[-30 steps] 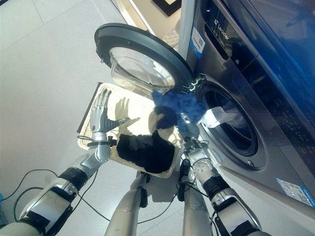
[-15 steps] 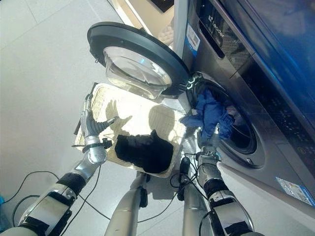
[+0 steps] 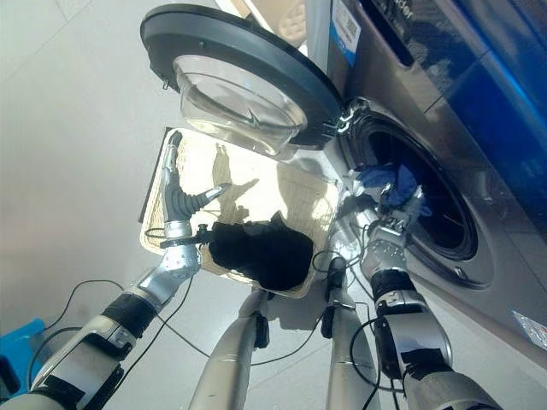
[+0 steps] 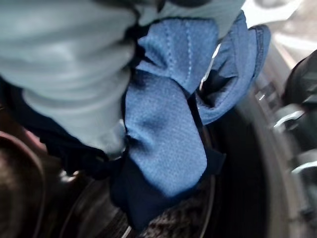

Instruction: Put the clothes into the washing machine.

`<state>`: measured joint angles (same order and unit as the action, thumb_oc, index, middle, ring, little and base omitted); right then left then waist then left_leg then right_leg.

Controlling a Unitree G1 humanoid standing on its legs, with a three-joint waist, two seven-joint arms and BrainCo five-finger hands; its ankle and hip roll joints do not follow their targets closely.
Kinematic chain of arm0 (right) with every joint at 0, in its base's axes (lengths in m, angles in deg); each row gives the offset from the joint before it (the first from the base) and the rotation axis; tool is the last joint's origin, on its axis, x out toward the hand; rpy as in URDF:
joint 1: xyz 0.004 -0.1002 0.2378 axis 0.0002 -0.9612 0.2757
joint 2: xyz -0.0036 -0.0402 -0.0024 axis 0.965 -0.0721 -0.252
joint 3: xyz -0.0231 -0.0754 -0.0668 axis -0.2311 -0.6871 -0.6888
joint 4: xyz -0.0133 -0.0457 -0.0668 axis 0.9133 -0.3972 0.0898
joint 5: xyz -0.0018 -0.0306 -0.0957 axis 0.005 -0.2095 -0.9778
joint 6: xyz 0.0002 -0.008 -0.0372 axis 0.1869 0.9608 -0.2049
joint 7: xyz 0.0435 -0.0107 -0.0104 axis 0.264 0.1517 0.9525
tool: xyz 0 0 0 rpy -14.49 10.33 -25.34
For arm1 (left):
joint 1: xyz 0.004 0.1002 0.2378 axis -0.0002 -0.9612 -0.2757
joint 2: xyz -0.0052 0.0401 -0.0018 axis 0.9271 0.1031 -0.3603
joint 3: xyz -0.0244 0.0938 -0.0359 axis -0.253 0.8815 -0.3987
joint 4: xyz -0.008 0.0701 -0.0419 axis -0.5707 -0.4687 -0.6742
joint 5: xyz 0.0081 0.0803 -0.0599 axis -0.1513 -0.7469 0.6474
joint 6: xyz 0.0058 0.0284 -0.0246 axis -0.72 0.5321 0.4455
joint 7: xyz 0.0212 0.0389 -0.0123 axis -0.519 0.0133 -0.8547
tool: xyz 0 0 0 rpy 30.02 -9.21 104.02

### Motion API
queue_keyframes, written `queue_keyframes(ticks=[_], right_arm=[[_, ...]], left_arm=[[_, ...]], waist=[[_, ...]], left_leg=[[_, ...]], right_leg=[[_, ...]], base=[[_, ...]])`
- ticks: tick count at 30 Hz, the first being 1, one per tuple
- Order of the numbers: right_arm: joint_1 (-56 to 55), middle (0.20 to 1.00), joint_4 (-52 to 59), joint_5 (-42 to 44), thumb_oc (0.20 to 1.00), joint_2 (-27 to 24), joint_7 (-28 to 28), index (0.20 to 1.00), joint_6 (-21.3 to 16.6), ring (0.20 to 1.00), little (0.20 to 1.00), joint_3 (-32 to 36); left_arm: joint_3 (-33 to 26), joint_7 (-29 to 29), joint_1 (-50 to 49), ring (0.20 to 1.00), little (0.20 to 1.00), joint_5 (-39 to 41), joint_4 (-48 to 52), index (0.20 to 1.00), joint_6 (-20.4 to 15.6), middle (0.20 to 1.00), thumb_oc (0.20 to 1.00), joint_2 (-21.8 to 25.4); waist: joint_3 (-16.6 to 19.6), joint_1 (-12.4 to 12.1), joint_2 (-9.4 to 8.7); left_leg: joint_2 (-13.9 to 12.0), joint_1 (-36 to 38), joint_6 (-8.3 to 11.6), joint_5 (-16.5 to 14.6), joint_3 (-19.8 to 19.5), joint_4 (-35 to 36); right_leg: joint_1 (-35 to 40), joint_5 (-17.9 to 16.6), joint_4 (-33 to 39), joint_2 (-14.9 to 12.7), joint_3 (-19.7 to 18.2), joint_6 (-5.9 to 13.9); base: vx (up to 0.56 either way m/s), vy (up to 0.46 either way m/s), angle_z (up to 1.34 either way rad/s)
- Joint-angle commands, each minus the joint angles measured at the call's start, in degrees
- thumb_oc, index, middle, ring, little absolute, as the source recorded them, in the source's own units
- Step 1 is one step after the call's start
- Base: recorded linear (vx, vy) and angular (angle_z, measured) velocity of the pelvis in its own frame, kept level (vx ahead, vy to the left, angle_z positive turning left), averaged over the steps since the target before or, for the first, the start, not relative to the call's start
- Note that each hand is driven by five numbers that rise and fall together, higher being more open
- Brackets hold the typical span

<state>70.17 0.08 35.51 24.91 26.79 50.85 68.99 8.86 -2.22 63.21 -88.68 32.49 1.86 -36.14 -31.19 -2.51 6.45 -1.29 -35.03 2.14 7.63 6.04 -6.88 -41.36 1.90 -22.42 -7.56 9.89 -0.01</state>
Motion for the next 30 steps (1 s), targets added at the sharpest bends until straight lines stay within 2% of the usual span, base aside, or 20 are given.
queue_keyframes(ticks=[1,6,8,10,12,14,17,19,20,21,24,25,26,28,30], right_arm=[[3.34,0.2,3.55,0.75,0.2,-4.82,-0.69,0.2,-5.13,0.2,0.2,0.31],[5.68,0.2,2.84,0.75,0.2,-8.65,-1.59,0.2,-8.27,0.2,0.2,0.12],[7.05,0.2,3.58,0.75,0.2,-11.23,-2.36,0.2,-12.1,0.2,0.2,0.71],[7.41,0.2,4.26,0.75,0.2,-11.86,-2.72,0.2,-13.11,0.2,0.2,1.13],[8.65,0.2,7.4,0.75,0.2,-12.79,-4.19,0.2,-18.34,0.2,0.2,1.82],[8.91,0.2,8.75,0.75,0.2,-12.93,-4.66,0.2,-20.51,0.2,0.2,2.17],[9.27,0.2,12.89,0.75,0.2,-13.14,-7.31,0.2,-27.68,0.2,0.2,4.08],[8.67,0.2,13.55,0.75,0.2,-13.35,-9.79,0.2,-30.59,0.2,0.2,4.81],[8.72,0.376,12.61,0.75,0.376,-13.71,-10.69,0.376,-30.81,0.376,0.376,4.49],[8.73,1.0,11.7,0.75,1.0,-13.93,-11.33,1.0,-30.64,1.0,1.0,4.11],[9.31,1.0,6.64,0.75,1.0,-15.52,-13.7,1.0,-28.02,1.0,1.0,2.01],[9.19,1.0,1.83,0.05,1.0,-16.87,-14.22,1.0,-24.76,1.0,1.0,-0.27],[9.42,1.0,0.86,-1.37,1.0,-17.22,-15.44,1.0,-24.12,1.0,1.0,-0.72],[10.01,1.0,-1.65,-15.85,1.0,-18.45,-28.11,1.0,-20.92,1.0,1.0,-2.55],[9.74,1.0,-3.53,-20.91,1.0,-18.71,-34.03,1.0,-18.94,1.0,1.0,-2.86]], left_arm=[[-1.14,-0.24,0.71,1.0,1.0,1.42,5.17,1.0,-1.06,1.0,1.0,0.59],[-0.54,-0.79,-0.08,1.0,1.0,1.19,8.8,1.0,-0.93,1.0,1.0,2.36],[-0.77,-0.54,-0.44,1.0,1.0,1.87,11.79,1.0,-0.43,1.0,1.0,3.69],[-0.98,-0.3,-0.66,1.0,1.0,2.7,12.25,1.0,-0.71,1.0,1.0,4.08],[-1.53,0.24,-1.25,1.0,1.0,3.84,14.52,1.0,-0.38,1.0,1.0,4.81],[-1.75,0.3,-1.52,1.0,1.0,3.6,14.9,1.0,-0.46,1.0,1.0,4.9],[-1.94,0.34,-1.83,1.0,1.0,3.0,15.8,1.0,-0.03,1.0,1.0,5.24],[-1.77,0.23,-1.78,1.0,1.0,3.17,16.13,1.0,0.76,1.0,1.0,5.21],[-1.51,0.34,-1.6,1.0,1.0,3.45,16.45,1.0,1.51,1.0,1.0,5.18],[-1.4,0.34,-1.54,1.0,1.0,3.55,16.53,1.0,1.74,1.0,1.0,5.16],[-0.99,0.19,-1.05,1.0,1.0,4.03,16.36,1.0,2.07,1.0,1.0,5.3],[-0.6,0.01,-0.63,1.0,1.0,4.02,16.1,1.0,2.17,1.0,1.0,5.28],[-0.47,-0.08,-0.5,1.0,1.0,3.98,16.04,1.0,2.22,1.0,1.0,5.23],[0.2,-0.83,0.11,1.0,1.0,3.35,15.72,1.0,2.68,1.0,1.0,4.92],[0.48,-1.33,0.72,1.0,1.0,3.57,15.13,1.0,2.88,1.0,1.0,4.86]], waist=[[1.4,0.35,3.2],[1.4,-0.05,3.72],[1.4,-0.21,3.97],[1.4,-0.2,4.02],[1.4,-0.14,4.08],[1.4,-0.05,4.09],[1.4,0.2,4.05],[1.4,0.48,3.81],[1.4,0.49,3.69],[1.4,0.5,3.63],[1.4,0.58,3.49],[1.4,0.68,3.32],[1.4,0.72,3.35],[1.4,0.92,3.44],[1.4,1.03,3.47]], left_leg=[[6.46,-3.11,0.44,-5.84,0.14,-6.01],[6.67,-3.78,0.37,-5.84,0.04,-6.37],[6.73,-4.43,0.2,-5.81,0.09,-6.7],[6.7,-4.49,0.21,-5.83,0.15,-6.78],[6.59,-4.58,0.14,-5.96,0.25,-7.03],[6.58,-4.58,0.11,-6.06,0.27,-7.12],[6.37,-4.19,0.16,-6.23,0.35,-7.12],[6.11,-3.99,0.13,-6.27,0.46,-7.08],[6.05,-3.84,0.07,-6.28,0.55,-7.08],[6.02,-3.82,0.05,-6.28,0.59,-7.09],[5.79,-3.7,0.02,-6.24,0.87,-7.01],[5.73,-3.54,0.06,-6.25,1.01,-6.92],[5.73,-3.46,0.06,-6.27,1.07,-6.92],[5.69,-3.27,0.09,-6.22,1.38,-6.94],[5.51,-3.19,0.09,-6.29,1.62,-6.9]], right_leg=[[-0.94,-2.4,0.51,-0.29,3.92,5.86],[-1.8,-2.57,-0.09,-0.61,4.01,5.92],[-2.62,-2.69,-0.69,-0.89,4.03,6.03],[-2.69,-2.65,-0.83,-0.98,4.04,6.07],[-3.06,-2.63,-1.28,-1.07,3.93,6.07],[-3.12,-2.51,-1.5,-1.06,3.84,6.04],[-2.91,-2.33,-1.76,-0.99,3.65,6.1],[-2.83,-2.39,-2.03,-1.02,3.6,6.17],[-2.78,-2.45,-2.11,-0.98,3.55,6.17],[-2.8,-2.49,-2.12,-0.96,3.54,6.15],[-2.8,-2.58,-2.12,-0.93,3.51,6.1],[-2.65,-2.62,-1.95,-0.9,3.54,6.06],[-2.6,-2.62,-1.91,-0.88,3.51,6.03],[-2.46,-2.6,-1.82,-0.73,3.41,5.87],[-2.35,-2.46,-1.71,-0.67,3.36,5.81]], base=[[-0.01,-0.033,0.04],[0.0,-0.019,0.03],[0.0,-0.016,0.01],[0.0,0.0,0.0],[0.0,0.0,0.0],[0.0,0.0,0.0],[0.0,0.009,0.03],[0.0,0.0,0.0],[0.0,0.0,0.0],[0.0,0.0,0.0],[0.0,0.016,0.02],[0.0,0.0,0.0],[0.03,0.037,0.02],[0.01,0.043,0.01],[0.0,0.03,-0.06]])
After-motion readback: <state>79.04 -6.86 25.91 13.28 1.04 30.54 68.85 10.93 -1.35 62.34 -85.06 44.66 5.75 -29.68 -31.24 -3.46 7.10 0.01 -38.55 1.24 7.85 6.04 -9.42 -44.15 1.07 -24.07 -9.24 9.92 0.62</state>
